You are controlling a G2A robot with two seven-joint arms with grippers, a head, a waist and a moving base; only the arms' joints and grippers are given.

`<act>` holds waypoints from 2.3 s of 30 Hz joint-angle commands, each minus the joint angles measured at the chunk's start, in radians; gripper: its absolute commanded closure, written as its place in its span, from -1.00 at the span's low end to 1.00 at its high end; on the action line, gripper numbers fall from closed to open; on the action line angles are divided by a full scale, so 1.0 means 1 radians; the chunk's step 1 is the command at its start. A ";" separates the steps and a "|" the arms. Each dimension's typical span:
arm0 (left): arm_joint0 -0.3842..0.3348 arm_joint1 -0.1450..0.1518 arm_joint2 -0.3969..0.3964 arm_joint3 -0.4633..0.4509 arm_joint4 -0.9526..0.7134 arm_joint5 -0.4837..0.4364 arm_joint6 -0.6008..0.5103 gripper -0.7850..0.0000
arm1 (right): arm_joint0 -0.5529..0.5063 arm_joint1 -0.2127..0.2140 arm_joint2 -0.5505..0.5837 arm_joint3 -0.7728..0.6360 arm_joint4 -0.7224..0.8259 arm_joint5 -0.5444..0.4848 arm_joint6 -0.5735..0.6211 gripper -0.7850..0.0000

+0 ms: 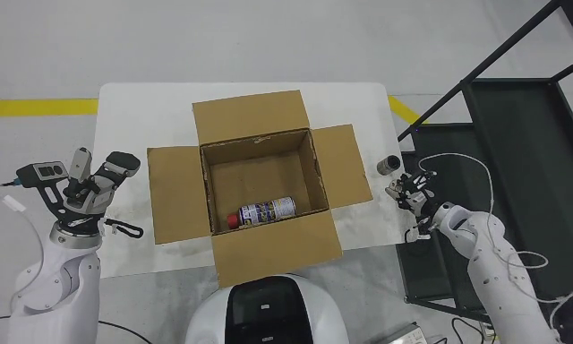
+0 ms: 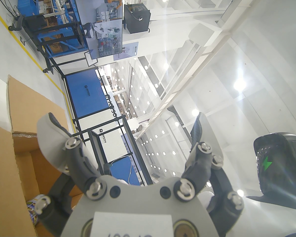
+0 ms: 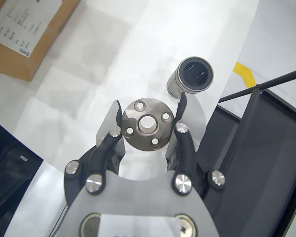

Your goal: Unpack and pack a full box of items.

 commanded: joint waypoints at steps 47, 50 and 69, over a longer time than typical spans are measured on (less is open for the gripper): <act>0.000 0.000 0.000 0.000 0.000 0.000 0.000 -1.00 | 0.022 0.005 -0.119 -0.522 0.089 -0.065 0.254 1.00; 0.000 0.000 0.000 0.000 0.000 0.000 0.000 -1.00 | 0.092 -0.002 -0.204 -0.517 0.074 -0.069 0.279 1.00; 0.000 0.000 0.000 0.000 0.000 0.000 0.000 -1.00 | 0.319 -0.040 -0.471 -0.469 0.077 -0.041 0.373 1.00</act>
